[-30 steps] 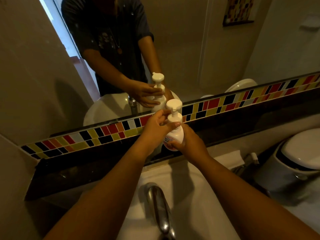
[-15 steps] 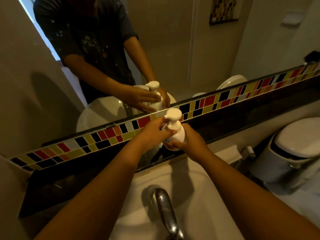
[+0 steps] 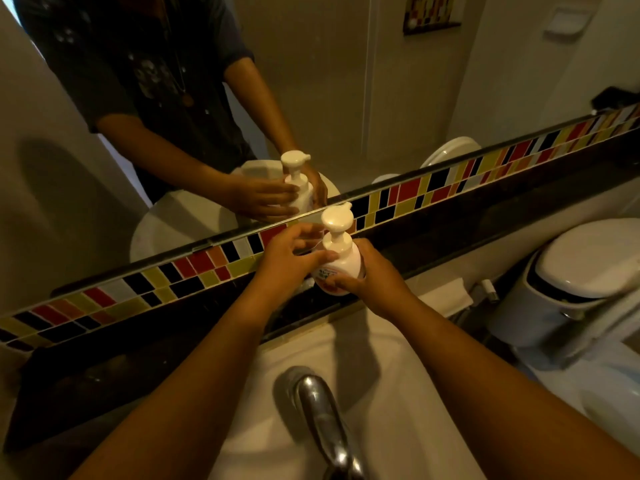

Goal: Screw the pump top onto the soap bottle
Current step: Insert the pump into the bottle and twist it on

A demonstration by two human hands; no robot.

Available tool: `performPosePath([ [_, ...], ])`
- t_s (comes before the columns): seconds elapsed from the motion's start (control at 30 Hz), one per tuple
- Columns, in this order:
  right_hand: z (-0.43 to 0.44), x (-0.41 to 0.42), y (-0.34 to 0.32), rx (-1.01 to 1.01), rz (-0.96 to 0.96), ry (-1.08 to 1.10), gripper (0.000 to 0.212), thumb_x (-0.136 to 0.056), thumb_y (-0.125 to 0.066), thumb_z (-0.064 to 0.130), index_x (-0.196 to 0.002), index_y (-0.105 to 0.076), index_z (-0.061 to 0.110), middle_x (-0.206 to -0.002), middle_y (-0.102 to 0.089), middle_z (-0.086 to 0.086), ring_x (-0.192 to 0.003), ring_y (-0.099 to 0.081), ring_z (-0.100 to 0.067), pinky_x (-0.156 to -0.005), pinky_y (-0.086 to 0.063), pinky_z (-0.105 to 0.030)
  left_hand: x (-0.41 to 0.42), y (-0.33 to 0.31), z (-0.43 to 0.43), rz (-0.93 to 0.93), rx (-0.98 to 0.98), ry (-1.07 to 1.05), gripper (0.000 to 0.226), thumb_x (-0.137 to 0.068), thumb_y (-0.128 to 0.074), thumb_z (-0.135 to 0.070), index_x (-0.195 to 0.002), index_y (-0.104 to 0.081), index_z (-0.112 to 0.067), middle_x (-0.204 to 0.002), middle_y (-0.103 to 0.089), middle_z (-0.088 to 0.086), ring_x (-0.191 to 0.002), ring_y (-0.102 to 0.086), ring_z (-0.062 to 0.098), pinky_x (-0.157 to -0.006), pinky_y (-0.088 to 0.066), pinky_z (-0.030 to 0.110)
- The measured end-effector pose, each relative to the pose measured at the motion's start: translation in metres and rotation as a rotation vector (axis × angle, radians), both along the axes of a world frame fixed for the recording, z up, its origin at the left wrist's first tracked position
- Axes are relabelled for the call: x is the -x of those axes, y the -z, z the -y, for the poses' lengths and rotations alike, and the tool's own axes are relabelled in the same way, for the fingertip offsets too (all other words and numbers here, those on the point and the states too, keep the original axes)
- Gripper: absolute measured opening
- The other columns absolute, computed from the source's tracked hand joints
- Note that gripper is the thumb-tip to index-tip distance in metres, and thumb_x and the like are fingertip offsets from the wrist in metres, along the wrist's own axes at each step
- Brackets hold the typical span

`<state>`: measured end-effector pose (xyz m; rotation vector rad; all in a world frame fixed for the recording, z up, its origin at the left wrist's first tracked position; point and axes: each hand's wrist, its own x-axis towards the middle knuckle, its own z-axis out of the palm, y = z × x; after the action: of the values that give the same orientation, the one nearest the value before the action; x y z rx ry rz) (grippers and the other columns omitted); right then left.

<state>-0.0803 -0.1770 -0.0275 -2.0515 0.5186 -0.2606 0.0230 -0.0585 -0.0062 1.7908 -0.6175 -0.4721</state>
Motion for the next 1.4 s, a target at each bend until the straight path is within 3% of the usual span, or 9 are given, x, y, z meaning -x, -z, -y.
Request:
performPosePath([
  [0.13,-0.001,0.0,-0.005,0.002,-0.012,0.012,0.066,-0.075,-0.074,0.033,-0.131,-0.042,0.019,-0.132,-0.055,-0.009,-0.12,-0.054,-0.027,-0.099,-0.048,-0.049,-0.003,-0.003,-0.007,0.085,-0.032,0.06,0.038,-0.082,-0.07,-0.022,-0.119,-0.062,-0.025,-0.116,-0.067,-0.008,-0.108,-0.062,0.007,-0.089,-0.052,0.028],
  [0.27,-0.004,-0.007,-0.006,-0.047,-0.07,0.027,0.066,-0.08,-0.071,0.02,-0.136,-0.039,0.008,-0.137,-0.049,-0.019,-0.126,-0.049,-0.031,-0.107,-0.041,-0.044,0.001,-0.003,0.0,0.07,-0.075,0.128,0.055,-0.077,-0.076,-0.028,-0.127,-0.055,-0.032,-0.124,-0.061,-0.011,-0.118,-0.055,0.012,-0.081,-0.046,0.019],
  [0.33,-0.005,-0.012,-0.005,-0.126,-0.087,0.048,0.061,-0.085,-0.063,0.005,-0.137,-0.034,-0.004,-0.141,-0.043,-0.027,-0.131,-0.043,-0.034,-0.108,-0.034,-0.038,0.005,-0.006,0.011,0.045,-0.129,0.129,0.067,-0.073,-0.079,-0.03,-0.133,-0.049,-0.029,-0.132,-0.057,-0.004,-0.124,-0.051,0.02,-0.091,-0.049,0.031],
  [0.4,-0.005,-0.011,-0.004,-0.142,-0.114,0.038,0.058,-0.086,-0.062,0.008,-0.137,-0.037,-0.001,-0.14,-0.045,-0.024,-0.129,-0.045,-0.033,-0.106,-0.036,-0.038,0.009,-0.009,0.021,0.054,-0.201,0.094,0.072,-0.074,-0.079,-0.031,-0.137,-0.046,-0.022,-0.139,-0.053,0.006,-0.128,-0.048,0.027,-0.1,-0.045,0.041],
  [0.47,-0.005,-0.007,-0.004,-0.092,-0.078,0.041,0.061,-0.082,-0.068,0.022,-0.135,-0.041,0.01,-0.136,-0.052,-0.015,-0.123,-0.051,-0.028,-0.102,-0.043,-0.041,0.009,-0.01,0.026,0.049,-0.179,0.067,0.069,-0.075,-0.078,-0.03,-0.136,-0.047,-0.019,-0.138,-0.054,0.008,-0.127,-0.049,0.029,-0.094,-0.045,0.037],
  [0.73,-0.005,-0.001,-0.004,-0.07,-0.026,0.03,0.067,-0.077,-0.073,0.03,-0.134,-0.04,0.018,-0.136,-0.052,-0.011,-0.123,-0.052,-0.026,-0.103,-0.045,-0.05,-0.002,0.0,0.003,0.116,-0.116,0.053,0.049,-0.078,-0.076,-0.025,-0.122,-0.055,-0.034,-0.128,-0.06,-0.003,-0.12,-0.056,0.019,-0.086,-0.052,0.032],
  [1.03,-0.005,-0.007,-0.008,-0.136,-0.083,0.013,0.059,-0.088,-0.054,-0.003,-0.14,-0.025,-0.005,-0.147,-0.034,-0.028,-0.136,-0.036,-0.038,-0.11,-0.03,-0.042,0.007,-0.007,0.018,0.081,-0.153,0.009,0.065,-0.072,-0.081,-0.025,-0.13,-0.053,-0.022,-0.133,-0.059,0.006,-0.124,-0.053,0.028,-0.096,-0.049,0.044],
  [1.23,-0.001,-0.004,-0.008,-0.117,-0.029,-0.035,0.067,-0.081,-0.069,0.019,-0.137,-0.035,0.011,-0.141,-0.047,-0.016,-0.129,-0.047,-0.031,-0.107,-0.041,-0.05,0.001,-0.014,0.013,0.085,-0.183,0.158,0.061,-0.081,-0.072,-0.025,-0.137,-0.047,-0.025,-0.137,-0.056,0.004,-0.126,-0.051,0.024,-0.102,-0.045,0.044],
  [1.4,0.006,-0.003,-0.013,-0.121,-0.023,-0.1,0.061,-0.082,-0.068,0.019,-0.134,-0.036,0.017,-0.137,-0.049,-0.011,-0.126,-0.049,-0.027,-0.099,-0.044,-0.039,-0.005,-0.016,0.014,0.1,-0.231,0.215,0.061,-0.083,-0.07,-0.026,-0.139,-0.044,-0.026,-0.14,-0.053,0.004,-0.129,-0.049,0.025,-0.103,-0.044,0.044],
])
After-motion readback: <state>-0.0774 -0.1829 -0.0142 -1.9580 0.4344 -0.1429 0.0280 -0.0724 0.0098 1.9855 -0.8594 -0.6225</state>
